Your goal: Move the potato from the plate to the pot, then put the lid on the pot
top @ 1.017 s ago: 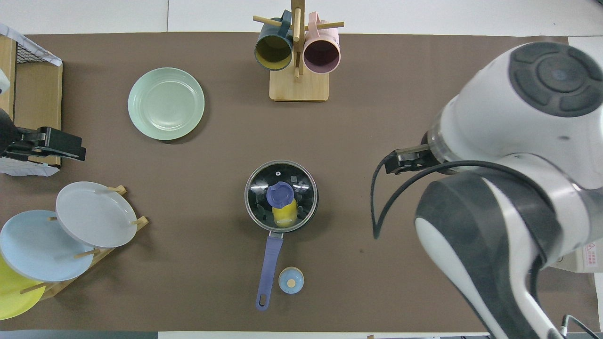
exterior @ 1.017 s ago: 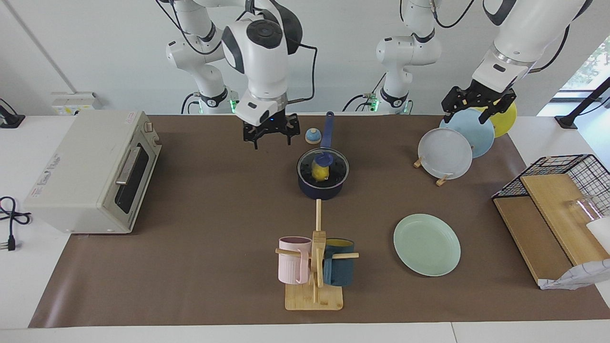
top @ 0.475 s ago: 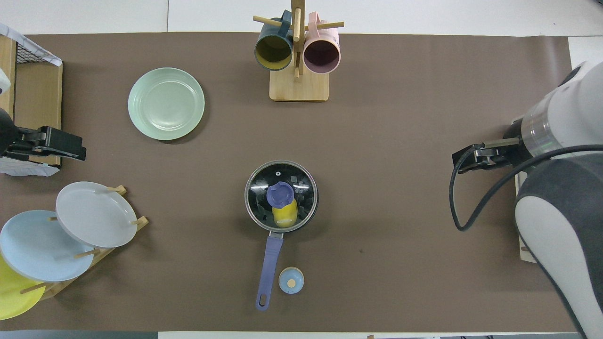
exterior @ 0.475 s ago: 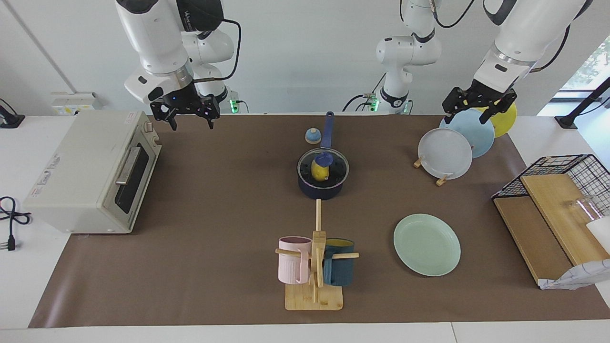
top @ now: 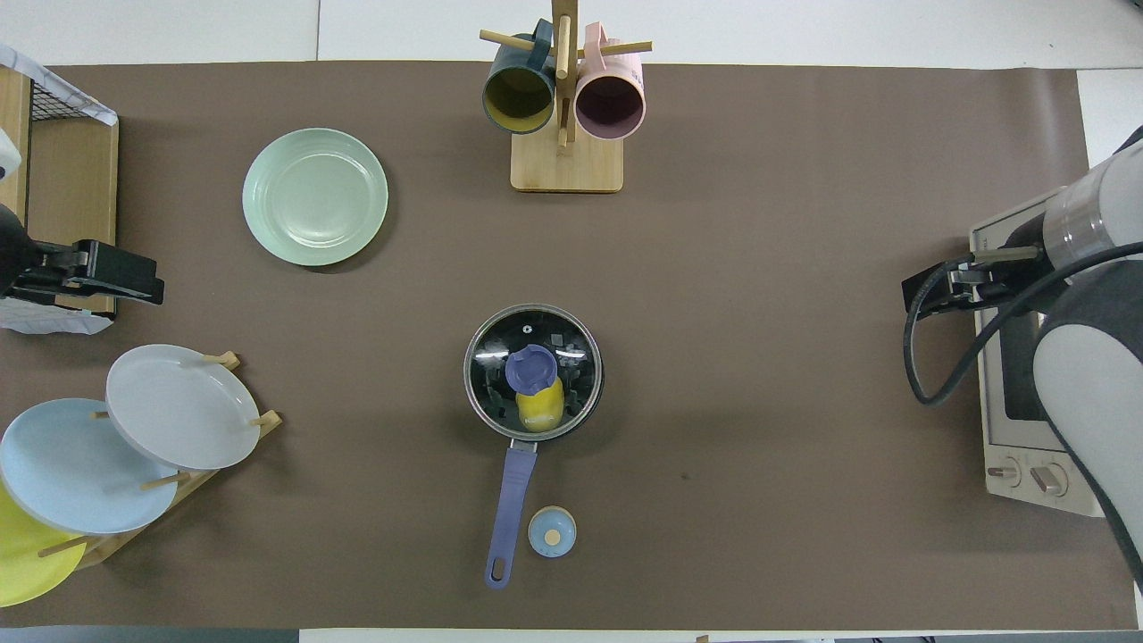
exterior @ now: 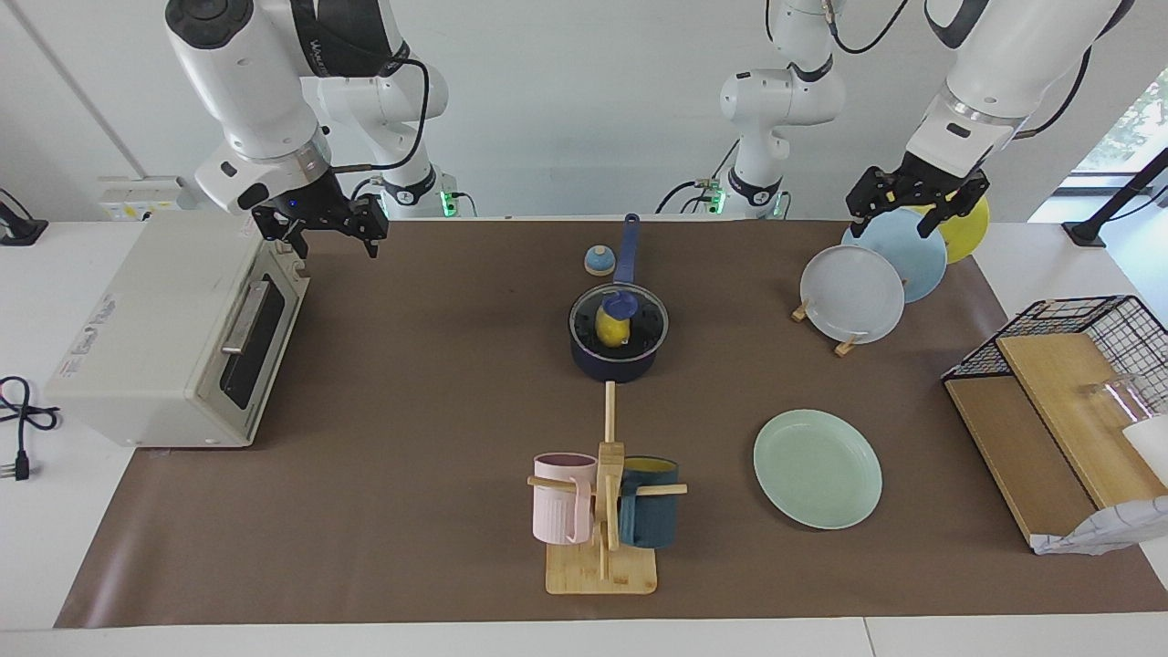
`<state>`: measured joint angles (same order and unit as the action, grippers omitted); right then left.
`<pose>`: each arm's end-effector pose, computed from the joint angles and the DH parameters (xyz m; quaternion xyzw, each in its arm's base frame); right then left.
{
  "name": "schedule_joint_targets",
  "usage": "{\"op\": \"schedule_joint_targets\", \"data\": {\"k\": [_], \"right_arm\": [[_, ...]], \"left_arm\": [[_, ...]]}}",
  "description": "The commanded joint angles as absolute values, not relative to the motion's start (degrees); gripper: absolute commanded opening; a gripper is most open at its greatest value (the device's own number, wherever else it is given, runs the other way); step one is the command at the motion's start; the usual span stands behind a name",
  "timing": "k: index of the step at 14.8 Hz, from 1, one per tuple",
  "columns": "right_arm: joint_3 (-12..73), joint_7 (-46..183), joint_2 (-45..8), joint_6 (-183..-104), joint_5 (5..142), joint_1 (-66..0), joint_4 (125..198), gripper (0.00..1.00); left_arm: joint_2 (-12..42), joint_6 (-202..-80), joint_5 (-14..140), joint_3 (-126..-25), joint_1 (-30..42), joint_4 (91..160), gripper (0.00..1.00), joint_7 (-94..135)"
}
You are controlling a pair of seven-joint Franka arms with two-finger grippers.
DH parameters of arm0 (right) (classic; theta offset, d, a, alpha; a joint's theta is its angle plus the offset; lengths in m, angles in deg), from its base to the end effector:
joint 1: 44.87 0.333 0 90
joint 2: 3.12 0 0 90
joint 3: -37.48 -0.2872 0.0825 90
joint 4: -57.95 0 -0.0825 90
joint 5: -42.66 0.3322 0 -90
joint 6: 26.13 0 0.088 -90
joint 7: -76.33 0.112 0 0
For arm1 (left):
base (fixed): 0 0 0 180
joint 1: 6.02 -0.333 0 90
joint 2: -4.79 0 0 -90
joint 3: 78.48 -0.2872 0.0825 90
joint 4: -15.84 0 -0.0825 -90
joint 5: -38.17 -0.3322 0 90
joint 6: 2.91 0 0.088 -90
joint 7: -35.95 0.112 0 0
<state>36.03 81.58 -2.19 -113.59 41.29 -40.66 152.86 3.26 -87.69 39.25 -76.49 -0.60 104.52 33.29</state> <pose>0.4875 0.0456 0.5595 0.9983 0.0037 -0.0555 0.0175 0.4814 -0.0651 0.6057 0.9989 -0.0421 -0.0214 0.0071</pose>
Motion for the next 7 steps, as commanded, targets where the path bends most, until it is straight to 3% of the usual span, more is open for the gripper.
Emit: {"op": "schedule_joint_targets", "data": {"k": [1,7], "right_arm": [[35.90,80.29,-1.62,-112.61,41.61,-41.44,153.05,1.00],[35.55,80.29,-1.71,-112.43,41.52,-43.46,153.05,1.00]], "left_arm": [[2.68,-88.78,39.57,-76.55,-0.39,105.40,1.00,32.87],[2.60,-88.78,39.57,-76.63,-0.39,105.40,1.00,32.61]]}}
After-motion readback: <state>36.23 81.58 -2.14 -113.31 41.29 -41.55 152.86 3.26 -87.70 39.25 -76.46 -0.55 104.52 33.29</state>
